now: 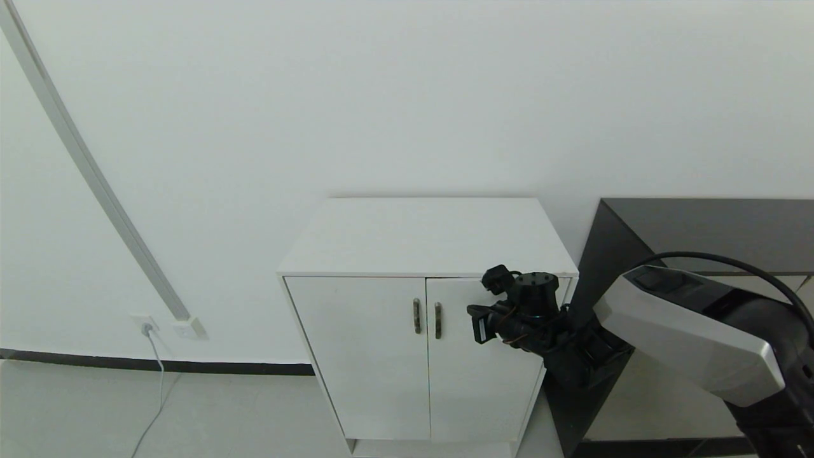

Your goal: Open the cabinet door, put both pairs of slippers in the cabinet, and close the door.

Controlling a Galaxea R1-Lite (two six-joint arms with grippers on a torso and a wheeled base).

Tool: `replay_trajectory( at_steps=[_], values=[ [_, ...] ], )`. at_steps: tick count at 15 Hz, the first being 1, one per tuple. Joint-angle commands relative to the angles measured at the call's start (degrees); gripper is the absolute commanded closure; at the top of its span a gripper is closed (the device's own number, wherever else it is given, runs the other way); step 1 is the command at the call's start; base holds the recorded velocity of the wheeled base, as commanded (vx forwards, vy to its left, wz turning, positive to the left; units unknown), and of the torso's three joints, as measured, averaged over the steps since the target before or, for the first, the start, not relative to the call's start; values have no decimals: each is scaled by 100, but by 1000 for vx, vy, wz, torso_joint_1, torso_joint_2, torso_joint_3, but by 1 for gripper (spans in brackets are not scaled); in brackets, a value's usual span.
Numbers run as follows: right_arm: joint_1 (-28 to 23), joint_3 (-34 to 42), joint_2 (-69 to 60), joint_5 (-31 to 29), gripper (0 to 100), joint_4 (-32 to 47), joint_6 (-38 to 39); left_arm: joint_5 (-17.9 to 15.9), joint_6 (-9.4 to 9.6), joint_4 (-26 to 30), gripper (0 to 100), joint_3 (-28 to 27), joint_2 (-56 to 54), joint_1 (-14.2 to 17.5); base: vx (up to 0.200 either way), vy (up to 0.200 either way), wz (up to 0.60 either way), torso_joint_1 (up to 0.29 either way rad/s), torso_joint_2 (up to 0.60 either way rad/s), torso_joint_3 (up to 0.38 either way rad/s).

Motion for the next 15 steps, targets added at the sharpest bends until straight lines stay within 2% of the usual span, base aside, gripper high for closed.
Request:
replay_trajectory(
  at_steps=[1,15],
  values=[
    [-13,-73,59,0,100,6,-3,0,-2,0,100,1,8,5,0,0,0,0,0,0],
    [-31,-231,111,-9,100,59,6,0,-2,0,100,1,8,5,0,0,0,0,0,0]
  ],
)
